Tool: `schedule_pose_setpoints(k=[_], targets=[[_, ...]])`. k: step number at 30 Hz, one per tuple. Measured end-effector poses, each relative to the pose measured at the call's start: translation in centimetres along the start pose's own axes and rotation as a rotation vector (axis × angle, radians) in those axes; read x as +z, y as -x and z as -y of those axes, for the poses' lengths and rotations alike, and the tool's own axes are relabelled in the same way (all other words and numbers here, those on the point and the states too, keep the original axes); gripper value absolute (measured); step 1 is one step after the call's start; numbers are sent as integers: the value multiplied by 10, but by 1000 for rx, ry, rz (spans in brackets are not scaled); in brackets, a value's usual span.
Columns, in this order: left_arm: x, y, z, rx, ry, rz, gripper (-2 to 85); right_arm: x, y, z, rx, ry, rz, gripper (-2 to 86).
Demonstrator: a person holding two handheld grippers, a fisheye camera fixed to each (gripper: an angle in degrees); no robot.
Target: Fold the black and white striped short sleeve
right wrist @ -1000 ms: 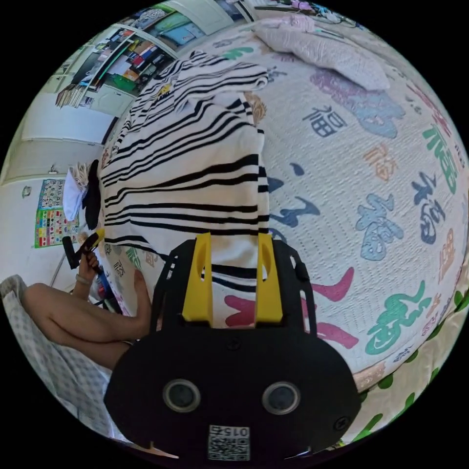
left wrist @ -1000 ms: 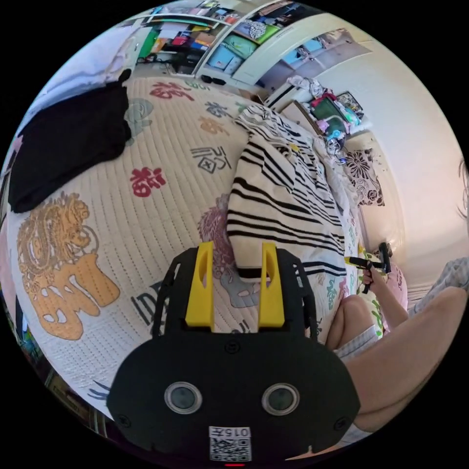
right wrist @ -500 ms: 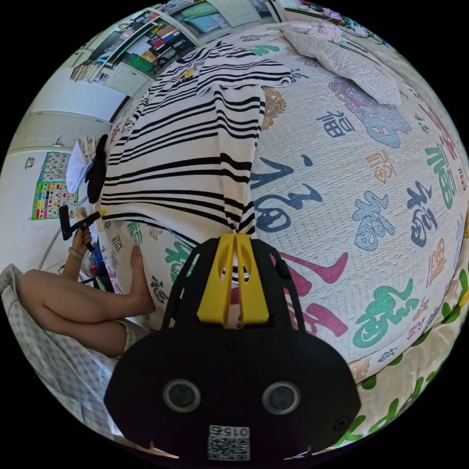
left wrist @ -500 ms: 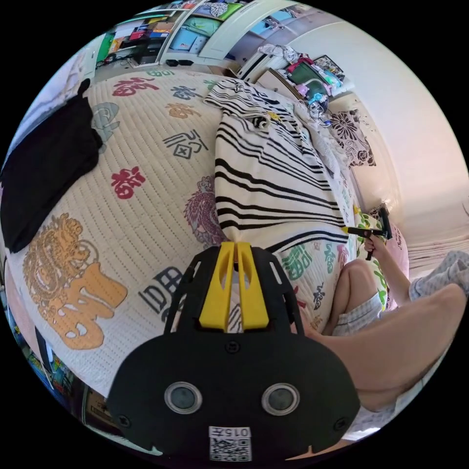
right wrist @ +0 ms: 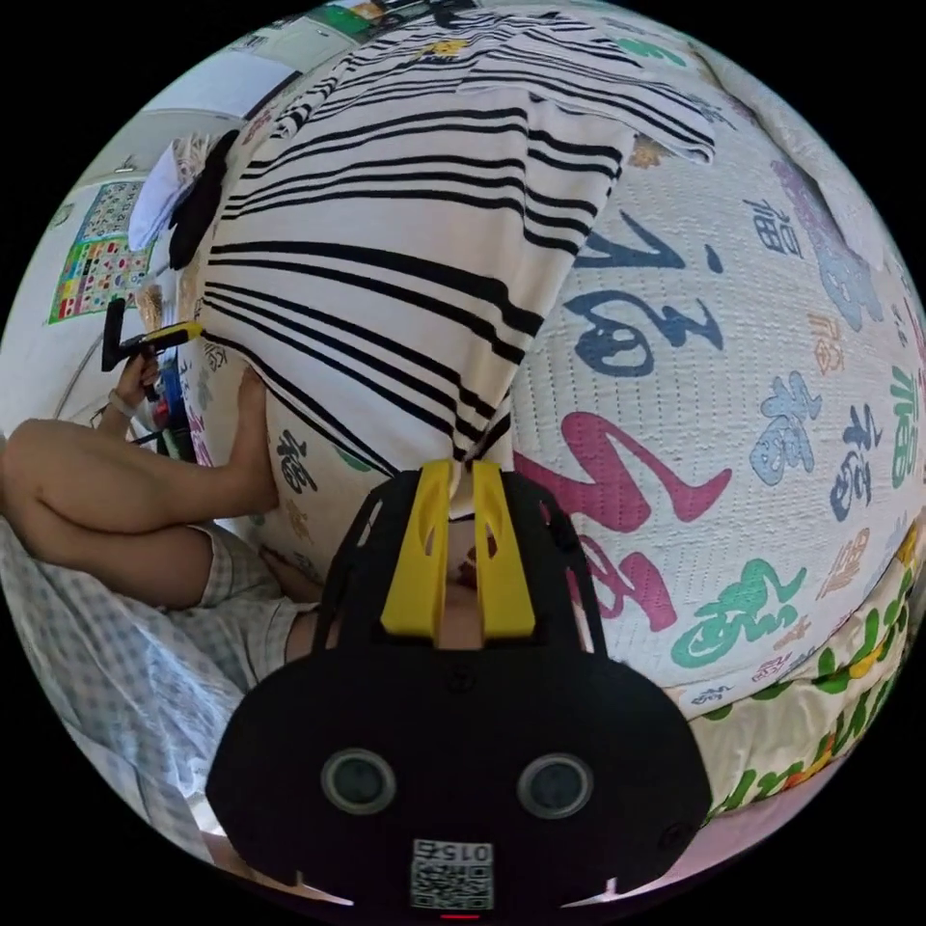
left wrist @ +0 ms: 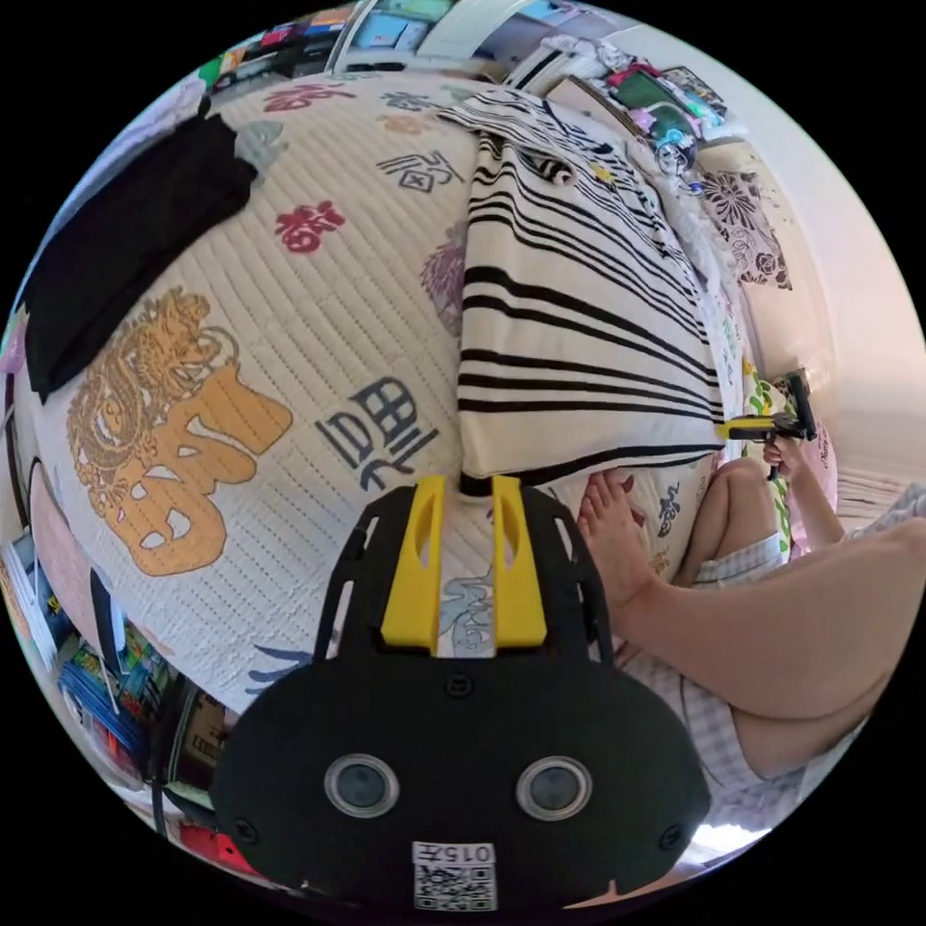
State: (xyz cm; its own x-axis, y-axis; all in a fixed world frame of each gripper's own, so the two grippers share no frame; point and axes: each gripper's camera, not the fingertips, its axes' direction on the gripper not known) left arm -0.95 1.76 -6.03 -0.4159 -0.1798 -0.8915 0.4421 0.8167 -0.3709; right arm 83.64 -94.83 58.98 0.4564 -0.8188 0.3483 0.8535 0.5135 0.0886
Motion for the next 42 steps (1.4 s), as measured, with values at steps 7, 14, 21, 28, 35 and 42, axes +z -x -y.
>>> schedule_pose_setpoints(k=[7, 14, 21, 28, 35, 42], targets=[[-107, 15, 80, -52, -381, -33, 127, -86, -11, 31, 55, -398, -159, 91], [-64, 41, 210, -241, -445, -267, 136, -97, 7, 120, 38, -557, -192, 147], [-46, 27, 247, -313, -505, -139, 65, -71, -12, 167, 98, -458, -207, 123], [-95, 30, 262, -127, -480, -108, 3, -119, -65, 130, 143, -503, -12, 9], [-165, 30, 321, 27, -415, 218, 1, -180, -136, 112, 302, -561, -100, 4], [-117, 30, 374, 65, -154, 498, 28, -167, -185, 144, 417, -367, -116, 50]])
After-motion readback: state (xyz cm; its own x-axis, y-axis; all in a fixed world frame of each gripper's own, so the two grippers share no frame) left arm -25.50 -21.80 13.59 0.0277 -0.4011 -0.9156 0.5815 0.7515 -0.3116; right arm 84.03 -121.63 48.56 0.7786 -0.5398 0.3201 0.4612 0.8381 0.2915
